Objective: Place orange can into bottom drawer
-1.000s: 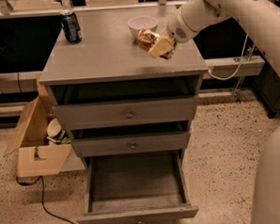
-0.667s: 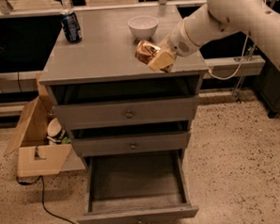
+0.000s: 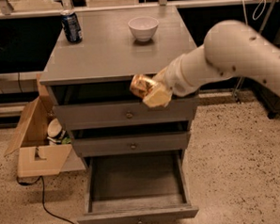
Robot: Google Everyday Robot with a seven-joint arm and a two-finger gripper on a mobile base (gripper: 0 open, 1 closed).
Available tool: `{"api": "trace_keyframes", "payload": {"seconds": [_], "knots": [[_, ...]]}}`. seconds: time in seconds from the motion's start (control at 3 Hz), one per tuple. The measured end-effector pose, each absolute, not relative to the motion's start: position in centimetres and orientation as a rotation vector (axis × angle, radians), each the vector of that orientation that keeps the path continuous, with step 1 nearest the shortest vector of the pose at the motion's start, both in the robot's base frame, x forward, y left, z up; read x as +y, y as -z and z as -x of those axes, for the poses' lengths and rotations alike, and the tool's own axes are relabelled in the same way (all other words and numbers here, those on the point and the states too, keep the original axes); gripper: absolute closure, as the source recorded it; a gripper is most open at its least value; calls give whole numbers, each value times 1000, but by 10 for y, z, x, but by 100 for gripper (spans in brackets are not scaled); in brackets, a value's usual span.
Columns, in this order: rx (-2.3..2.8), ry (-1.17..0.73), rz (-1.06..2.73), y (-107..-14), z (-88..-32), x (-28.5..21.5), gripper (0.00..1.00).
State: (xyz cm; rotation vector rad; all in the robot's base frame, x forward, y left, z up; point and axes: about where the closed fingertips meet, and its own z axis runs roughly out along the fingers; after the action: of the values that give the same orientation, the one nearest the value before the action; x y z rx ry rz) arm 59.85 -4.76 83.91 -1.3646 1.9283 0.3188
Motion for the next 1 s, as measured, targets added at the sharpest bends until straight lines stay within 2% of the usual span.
{"api": "trace_keyframes", "payload": {"seconds": [0.33, 1.0], "knots": [[2015, -384, 1368, -772, -570, -31, 100], [2077, -390, 1385, -725, -566, -25, 100]]}}
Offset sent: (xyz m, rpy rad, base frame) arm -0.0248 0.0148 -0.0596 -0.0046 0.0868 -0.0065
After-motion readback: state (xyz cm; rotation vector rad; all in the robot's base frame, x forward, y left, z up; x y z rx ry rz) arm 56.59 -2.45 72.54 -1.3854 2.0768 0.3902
